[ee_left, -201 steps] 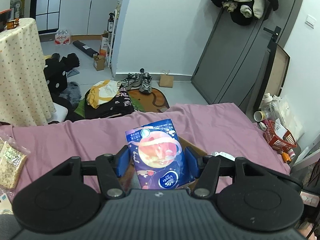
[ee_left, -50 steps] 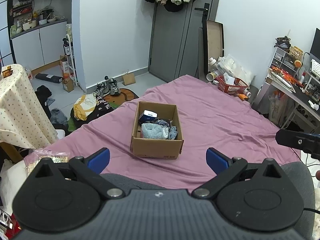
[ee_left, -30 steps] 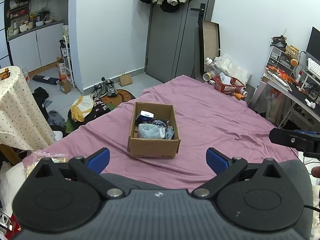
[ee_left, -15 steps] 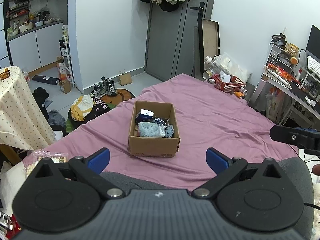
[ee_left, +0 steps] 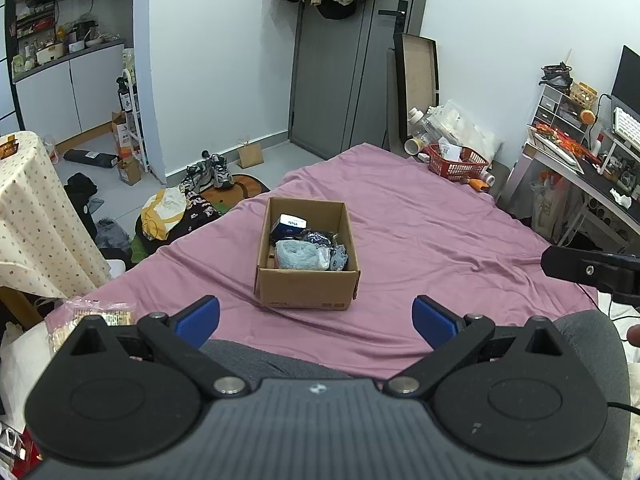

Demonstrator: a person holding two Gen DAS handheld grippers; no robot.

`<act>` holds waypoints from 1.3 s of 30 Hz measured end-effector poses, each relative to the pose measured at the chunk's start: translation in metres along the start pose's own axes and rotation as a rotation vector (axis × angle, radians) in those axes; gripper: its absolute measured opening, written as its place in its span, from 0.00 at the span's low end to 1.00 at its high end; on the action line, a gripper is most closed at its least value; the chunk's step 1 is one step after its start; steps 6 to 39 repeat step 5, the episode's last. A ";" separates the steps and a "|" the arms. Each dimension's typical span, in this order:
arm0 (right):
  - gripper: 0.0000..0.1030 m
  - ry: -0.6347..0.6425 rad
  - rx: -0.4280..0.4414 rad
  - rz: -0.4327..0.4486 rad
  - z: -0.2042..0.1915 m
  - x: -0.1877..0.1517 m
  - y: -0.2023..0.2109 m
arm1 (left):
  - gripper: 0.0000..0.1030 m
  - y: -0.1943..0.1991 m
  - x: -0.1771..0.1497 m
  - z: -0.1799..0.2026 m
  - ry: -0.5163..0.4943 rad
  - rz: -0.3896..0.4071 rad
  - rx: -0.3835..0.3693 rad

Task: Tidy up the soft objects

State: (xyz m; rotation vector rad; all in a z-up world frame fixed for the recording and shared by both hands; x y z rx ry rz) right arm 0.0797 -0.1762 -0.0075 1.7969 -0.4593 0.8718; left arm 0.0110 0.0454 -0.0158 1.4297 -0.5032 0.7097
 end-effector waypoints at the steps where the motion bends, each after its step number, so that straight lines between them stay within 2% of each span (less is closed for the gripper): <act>1: 1.00 0.001 0.000 0.000 -0.001 0.000 0.000 | 0.99 0.000 0.000 0.000 0.000 0.002 0.002; 39: 1.00 0.002 0.002 -0.004 -0.001 -0.001 -0.002 | 0.99 -0.001 0.001 0.002 -0.002 0.002 0.007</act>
Point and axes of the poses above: each gripper's, at about its wrist camera, not at the fingertips, and y roughly against the way its jaws point, z to its right, x to its top, the point moved 8 cm from there along -y, roughly the way its jaws point, and after that the axes turned 4 degrees about -z, right-handed, at the moved point
